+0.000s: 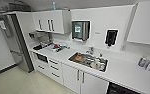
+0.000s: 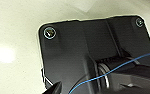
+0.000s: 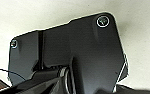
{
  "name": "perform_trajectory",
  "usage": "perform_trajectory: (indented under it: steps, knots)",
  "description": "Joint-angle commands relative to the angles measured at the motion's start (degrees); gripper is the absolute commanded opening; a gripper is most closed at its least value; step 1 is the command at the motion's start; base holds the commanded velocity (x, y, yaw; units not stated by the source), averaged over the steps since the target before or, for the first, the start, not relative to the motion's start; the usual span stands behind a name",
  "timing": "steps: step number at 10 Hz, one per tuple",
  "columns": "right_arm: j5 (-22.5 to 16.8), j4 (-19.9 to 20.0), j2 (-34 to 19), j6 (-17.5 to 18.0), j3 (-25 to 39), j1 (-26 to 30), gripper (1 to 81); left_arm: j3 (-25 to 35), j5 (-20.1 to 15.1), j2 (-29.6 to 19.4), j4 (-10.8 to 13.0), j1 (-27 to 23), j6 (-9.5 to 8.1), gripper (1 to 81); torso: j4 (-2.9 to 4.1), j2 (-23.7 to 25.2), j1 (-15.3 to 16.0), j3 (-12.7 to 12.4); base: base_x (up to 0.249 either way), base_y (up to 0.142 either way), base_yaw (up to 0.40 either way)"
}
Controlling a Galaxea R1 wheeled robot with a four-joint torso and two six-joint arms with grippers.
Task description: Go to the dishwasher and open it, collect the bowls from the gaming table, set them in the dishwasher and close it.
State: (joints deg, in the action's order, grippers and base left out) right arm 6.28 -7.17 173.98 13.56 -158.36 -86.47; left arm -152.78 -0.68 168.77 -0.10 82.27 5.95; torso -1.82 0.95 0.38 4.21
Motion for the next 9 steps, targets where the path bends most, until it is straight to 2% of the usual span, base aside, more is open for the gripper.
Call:
perform_trajectory:
  steps: [1, 6, 9]
  knots:
    - [-2.7, 0.5, 0.3, 0.2, -0.2, 2.9, 81.1, -0.4, -3.4, 0.9, 0.4, -2.9, 1.52, 81.1, 0.00, 0.0, 0.0, 0.0, 0.000, 0.000, 0.366]
    - [-2.7, 0.5, 0.9, 0.2, -0.5, 2.7, 81.1, -1.9, -3.4, 0.8, 0.4, -2.9, 1.61, 81.1, 0.00, 0.0, 0.0, 0.0, 0.000, 0.000, 0.366]
    - [-2.7, 0.5, 1.0, -0.1, -0.4, 2.1, 81.1, -1.9, -3.7, 1.0, -0.2, -2.9, 0.99, 81.1, 0.00, 0.0, 0.0, 0.0, 0.000, 0.000, 0.366]
